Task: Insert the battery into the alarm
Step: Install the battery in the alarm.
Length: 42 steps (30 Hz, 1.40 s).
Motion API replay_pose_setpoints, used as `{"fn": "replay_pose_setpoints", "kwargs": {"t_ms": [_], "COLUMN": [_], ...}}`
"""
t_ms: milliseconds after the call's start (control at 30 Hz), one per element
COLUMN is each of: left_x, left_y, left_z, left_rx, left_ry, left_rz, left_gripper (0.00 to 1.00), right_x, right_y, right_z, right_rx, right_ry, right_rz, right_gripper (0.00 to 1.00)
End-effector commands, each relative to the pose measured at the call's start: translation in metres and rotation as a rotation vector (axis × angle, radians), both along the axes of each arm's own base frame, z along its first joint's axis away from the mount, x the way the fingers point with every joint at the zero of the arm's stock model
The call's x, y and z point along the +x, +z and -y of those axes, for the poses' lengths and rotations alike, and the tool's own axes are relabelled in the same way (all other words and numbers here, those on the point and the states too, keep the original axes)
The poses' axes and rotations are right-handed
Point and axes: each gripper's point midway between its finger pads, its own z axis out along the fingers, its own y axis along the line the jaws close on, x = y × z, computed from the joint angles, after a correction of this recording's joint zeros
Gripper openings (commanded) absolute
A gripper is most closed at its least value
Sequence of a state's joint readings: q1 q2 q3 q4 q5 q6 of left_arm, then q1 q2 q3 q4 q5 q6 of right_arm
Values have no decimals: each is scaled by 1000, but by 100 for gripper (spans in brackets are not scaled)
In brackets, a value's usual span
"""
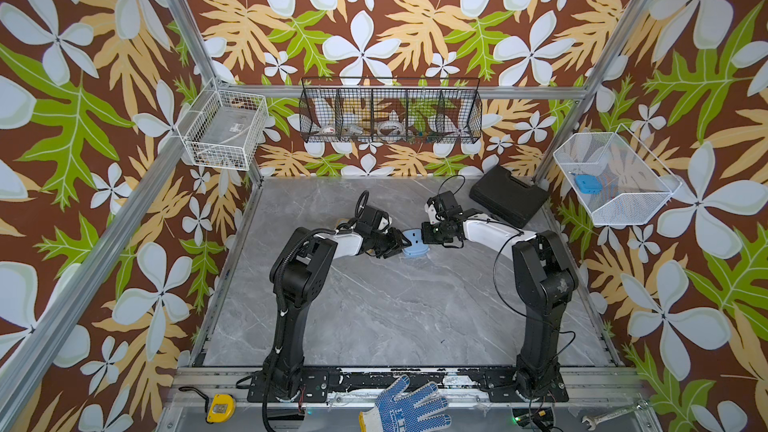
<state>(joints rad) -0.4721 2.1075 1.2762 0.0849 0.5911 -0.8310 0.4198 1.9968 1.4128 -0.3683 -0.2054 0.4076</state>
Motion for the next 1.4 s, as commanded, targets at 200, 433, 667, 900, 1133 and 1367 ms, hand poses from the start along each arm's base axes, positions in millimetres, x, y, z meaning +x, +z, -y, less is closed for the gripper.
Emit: {"fn": "replay_pose_setpoints", "kwargs": {"t_ms": [200, 433, 667, 900, 1133, 1367], "left_x": [0, 0, -1, -1, -1, -1], "left_y": [1, 3, 3, 3, 1, 0], "left_z": [0, 0, -1, -1, -2, -2], "left_rx": [3, 5, 8, 9, 11, 14], "left_ry": [-8, -6, -5, -4, -1, 0], "left_rz": [9, 15, 15, 13, 9, 5], "left_gripper": [50, 50, 50, 50, 50, 50], "right_x": [-7, 0, 2, 1, -4, -16], "right_y": [-4, 19, 23, 10, -12, -33], "right_z": [7, 5, 3, 6, 13, 22], "right_rx": [-82, -69, -65, -29, 21, 52], "right_ry": [8, 9, 23, 30, 11, -4], "right_rz": [-14, 42, 52, 25, -26, -78], "right_gripper": [23, 35, 41, 52, 53, 37]}}
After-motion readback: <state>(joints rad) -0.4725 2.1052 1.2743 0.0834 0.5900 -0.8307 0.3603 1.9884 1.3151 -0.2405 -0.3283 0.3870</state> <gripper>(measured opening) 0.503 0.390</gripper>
